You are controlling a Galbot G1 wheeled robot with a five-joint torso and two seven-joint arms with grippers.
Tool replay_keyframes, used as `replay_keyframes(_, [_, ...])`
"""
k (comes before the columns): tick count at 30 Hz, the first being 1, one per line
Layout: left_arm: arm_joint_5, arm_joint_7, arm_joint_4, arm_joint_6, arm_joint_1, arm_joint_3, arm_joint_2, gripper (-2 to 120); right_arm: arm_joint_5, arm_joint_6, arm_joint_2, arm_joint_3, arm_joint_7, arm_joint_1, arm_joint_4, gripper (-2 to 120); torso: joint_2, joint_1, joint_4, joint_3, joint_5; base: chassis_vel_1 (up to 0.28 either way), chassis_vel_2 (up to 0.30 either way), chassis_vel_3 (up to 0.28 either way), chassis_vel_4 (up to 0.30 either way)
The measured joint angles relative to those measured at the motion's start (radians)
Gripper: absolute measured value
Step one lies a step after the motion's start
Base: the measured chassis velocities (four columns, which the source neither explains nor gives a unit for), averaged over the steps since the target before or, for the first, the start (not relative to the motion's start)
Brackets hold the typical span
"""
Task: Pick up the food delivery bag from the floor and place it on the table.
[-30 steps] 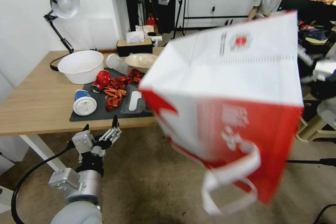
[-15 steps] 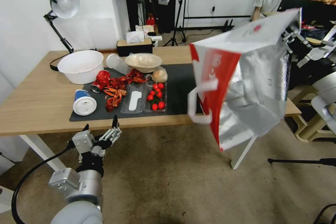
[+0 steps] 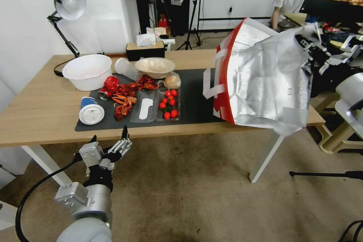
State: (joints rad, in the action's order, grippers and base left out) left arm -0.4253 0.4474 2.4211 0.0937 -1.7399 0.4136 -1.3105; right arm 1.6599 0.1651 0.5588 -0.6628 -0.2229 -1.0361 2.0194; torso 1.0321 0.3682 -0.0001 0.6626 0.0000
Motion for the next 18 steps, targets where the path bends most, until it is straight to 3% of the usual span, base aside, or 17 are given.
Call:
replay_keyframes(9, [-0.002, 0.0, 0.002, -0.001, -0.002, 0.006, 0.004, 100, 0.006, 0.013, 0.002, 0.121, -0.016, 0.127, -0.07, 0, 0.0, 0.0, 0.0001, 0.0, 0.0001, 0.0, 0.0, 0.0, 0.0])
replay_keyframes(18, [-0.005, 0.001, 0.002, -0.003, -0.004, 0.005, 0.001, 100, 0.004, 0.036, 0.009, 0.165, -0.073, 0.2, -0.098, 0, 0.0, 0.0, 0.0001, 0.0, 0.0, 0.0, 0.0, 0.0, 0.0])
